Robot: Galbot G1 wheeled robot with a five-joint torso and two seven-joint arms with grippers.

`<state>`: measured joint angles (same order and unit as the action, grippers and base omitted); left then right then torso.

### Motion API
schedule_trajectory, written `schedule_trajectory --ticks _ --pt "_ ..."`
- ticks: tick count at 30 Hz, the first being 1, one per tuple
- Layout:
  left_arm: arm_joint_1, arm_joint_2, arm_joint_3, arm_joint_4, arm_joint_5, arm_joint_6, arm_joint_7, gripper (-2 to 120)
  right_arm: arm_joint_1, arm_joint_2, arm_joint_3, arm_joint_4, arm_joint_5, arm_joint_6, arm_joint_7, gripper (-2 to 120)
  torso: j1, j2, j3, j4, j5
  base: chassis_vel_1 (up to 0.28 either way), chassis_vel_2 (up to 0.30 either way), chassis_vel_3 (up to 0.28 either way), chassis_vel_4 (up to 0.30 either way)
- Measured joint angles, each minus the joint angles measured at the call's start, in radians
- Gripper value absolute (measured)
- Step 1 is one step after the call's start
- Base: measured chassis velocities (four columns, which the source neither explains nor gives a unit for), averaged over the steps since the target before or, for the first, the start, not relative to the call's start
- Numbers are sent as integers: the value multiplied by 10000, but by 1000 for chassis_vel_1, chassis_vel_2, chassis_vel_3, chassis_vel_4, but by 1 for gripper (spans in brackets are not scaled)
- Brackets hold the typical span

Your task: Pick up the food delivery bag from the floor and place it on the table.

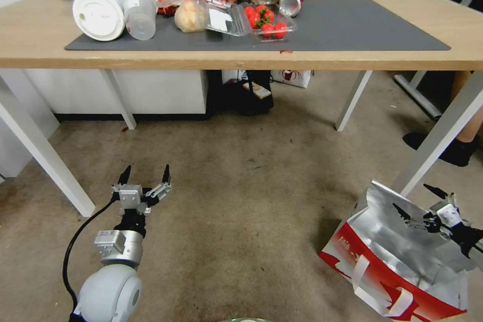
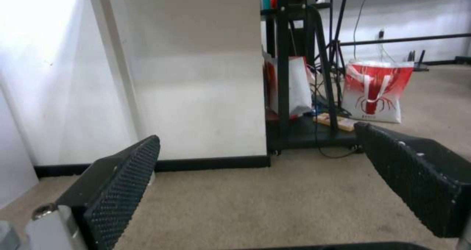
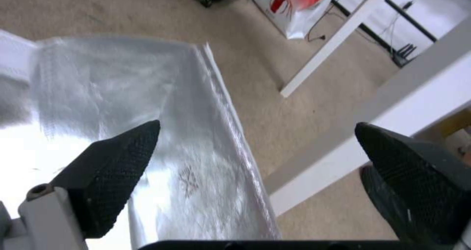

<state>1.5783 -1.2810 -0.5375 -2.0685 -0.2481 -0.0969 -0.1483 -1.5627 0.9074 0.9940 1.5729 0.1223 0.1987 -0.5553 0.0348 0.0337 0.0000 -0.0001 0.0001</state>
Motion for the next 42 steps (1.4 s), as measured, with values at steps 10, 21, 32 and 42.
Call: schedule_trajectory --ticks 10,21,32,42 --pt "24 -23 16 -63 42 0 -67 99 415 -122 -125 -1026 -11 143 -271 100 0 4 0 1 -1 0 0 0 0" --pt "11 -61 44 -65 105 2 -149 99 463 -176 -130 -1363 143 154 -442 96 0 6 0 0 -1 0 0 0 0" --pt "0 -70 99 -68 162 1 -215 99 530 -147 -167 -1928 233 293 -663 50 1 7 0 0 0 0 0 0 0" --pt "-46 -83 141 -41 207 -1 -225 99 506 -52 -195 -1967 317 337 -722 15 1 8 -1 1 0 0 0 0 0"
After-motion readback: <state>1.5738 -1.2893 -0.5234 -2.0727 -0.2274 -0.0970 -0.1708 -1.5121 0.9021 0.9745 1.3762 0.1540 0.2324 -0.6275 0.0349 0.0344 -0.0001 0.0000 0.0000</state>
